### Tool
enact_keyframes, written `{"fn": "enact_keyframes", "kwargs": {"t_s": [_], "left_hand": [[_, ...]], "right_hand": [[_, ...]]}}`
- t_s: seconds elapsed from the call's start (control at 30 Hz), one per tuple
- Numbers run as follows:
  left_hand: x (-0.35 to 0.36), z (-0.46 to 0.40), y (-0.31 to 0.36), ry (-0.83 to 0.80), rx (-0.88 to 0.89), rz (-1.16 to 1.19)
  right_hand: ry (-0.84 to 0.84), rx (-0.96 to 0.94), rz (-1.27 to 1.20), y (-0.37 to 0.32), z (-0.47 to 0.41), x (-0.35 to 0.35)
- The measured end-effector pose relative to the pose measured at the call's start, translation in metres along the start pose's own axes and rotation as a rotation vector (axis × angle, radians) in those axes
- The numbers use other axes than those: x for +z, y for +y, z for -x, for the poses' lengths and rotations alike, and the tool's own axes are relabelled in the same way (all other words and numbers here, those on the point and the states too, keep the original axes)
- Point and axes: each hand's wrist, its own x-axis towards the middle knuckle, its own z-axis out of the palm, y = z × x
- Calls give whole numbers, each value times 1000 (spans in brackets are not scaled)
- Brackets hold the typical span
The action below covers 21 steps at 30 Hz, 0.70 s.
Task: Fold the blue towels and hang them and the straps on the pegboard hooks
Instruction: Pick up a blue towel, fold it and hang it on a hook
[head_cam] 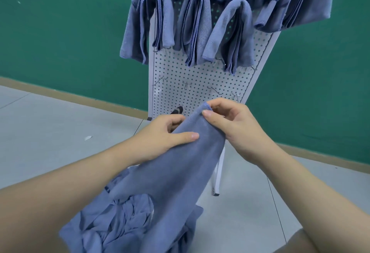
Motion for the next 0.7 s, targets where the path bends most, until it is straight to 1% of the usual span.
{"fn": "enact_keyframes", "kwargs": {"t_s": [0.07,0.17,0.27,0.37,0.43,0.5,0.6,0.7], "left_hand": [[-7,0,-7,-38,-52,-56],[-22,1,-20,-182,-113,-144],[-36,2,-33,-194,-174,-265],[-48,1,-40,-140,-236,-305],[-57,1,-41,-58,-243,-311],[-62,1,-41,23,-240,-225],[-62,-3,-39,136,-225,-88],[-61,-5,-35,227,-195,-86]], "right_hand": [[72,-6,-2,-1,-2,-1],[233,9,-29,-1,-5,-13],[341,39,-22,0,-5,-27],[406,36,-61,3,-4,-37],[460,37,-94,5,-4,-43],[501,47,-137,5,-5,-47],[498,36,-156,6,-5,-47],[519,26,-155,6,-7,-49]]}}
